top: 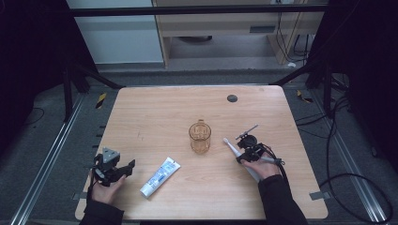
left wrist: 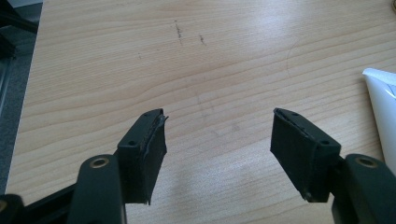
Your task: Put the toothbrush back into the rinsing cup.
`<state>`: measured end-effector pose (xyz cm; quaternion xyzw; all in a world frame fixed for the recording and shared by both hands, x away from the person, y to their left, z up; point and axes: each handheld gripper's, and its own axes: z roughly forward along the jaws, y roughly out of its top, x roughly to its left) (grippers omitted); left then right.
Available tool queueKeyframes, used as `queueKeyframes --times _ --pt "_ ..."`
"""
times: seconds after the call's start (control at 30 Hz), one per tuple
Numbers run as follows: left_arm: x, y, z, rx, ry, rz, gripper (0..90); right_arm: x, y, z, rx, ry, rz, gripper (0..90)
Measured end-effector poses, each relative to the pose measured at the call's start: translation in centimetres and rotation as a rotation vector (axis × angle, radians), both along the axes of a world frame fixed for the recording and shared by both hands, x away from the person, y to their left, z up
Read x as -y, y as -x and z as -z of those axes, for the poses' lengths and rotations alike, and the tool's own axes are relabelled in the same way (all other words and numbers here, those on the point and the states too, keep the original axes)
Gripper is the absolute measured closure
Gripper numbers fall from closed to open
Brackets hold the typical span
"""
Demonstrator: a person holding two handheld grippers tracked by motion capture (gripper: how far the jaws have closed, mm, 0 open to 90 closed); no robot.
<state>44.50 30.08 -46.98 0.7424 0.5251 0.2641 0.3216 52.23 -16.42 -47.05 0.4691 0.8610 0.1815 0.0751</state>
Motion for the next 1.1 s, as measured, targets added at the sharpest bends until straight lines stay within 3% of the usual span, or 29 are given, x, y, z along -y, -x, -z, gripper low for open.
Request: queueKeyframes --times 0.7,1.1 --pt "0.1 0.0 0.0 0.0 -0.003 0.0 34.8 0.7 1.1 -3.0 0.112 -0.098 0.003 67.6" --pt "0.1 0.0 0.0 0.0 -0.002 0.001 34.9 1.5 1.6 -4.9 0.222 -0.167 0.028 67.7"
